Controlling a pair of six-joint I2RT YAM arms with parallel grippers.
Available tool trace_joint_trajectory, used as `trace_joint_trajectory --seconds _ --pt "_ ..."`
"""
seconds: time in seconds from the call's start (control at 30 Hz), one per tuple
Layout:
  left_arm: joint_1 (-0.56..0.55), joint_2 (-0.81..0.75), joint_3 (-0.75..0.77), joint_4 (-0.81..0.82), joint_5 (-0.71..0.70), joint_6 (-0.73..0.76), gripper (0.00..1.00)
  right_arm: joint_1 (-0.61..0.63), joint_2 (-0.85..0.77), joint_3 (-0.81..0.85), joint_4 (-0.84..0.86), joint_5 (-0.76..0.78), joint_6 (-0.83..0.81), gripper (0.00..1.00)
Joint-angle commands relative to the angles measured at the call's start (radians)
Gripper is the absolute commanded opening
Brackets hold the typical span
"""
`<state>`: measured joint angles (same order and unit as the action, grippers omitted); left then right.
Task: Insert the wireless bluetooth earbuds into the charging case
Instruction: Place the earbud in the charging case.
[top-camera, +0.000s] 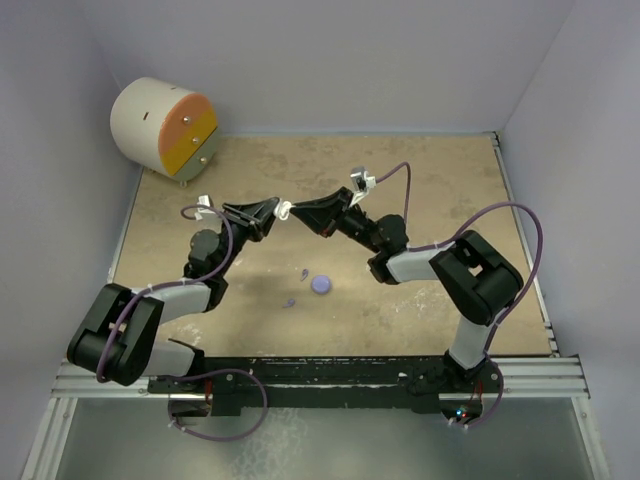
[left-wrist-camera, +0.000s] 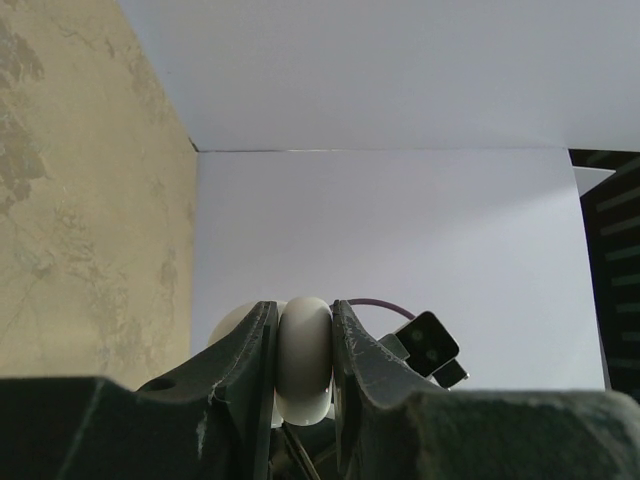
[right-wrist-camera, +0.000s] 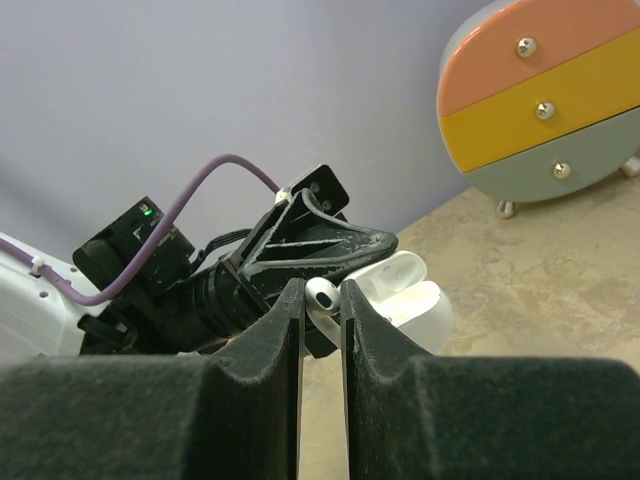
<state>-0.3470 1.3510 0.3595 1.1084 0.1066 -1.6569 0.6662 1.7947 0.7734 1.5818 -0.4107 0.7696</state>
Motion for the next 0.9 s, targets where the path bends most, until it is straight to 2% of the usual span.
trace_joint_trajectory --seconds 0.0,0.5,0.87 --pt "-0.016 0.003 0.044 0.016 0.001 0.052 0.0 -0.006 -0.01 -0.008 0.285 0.01 0.033 0.0" --pt "-0.049 0.021 0.039 0.04 -0.012 0.054 0.0 -0.01 -0.003 -0.017 0.273 0.057 0.051 0.0" --pt "-0.067 0.024 0.042 0.06 -0.026 0.043 0.0 -0.01 0.015 -0.053 0.371 0.121 0.118 0.0"
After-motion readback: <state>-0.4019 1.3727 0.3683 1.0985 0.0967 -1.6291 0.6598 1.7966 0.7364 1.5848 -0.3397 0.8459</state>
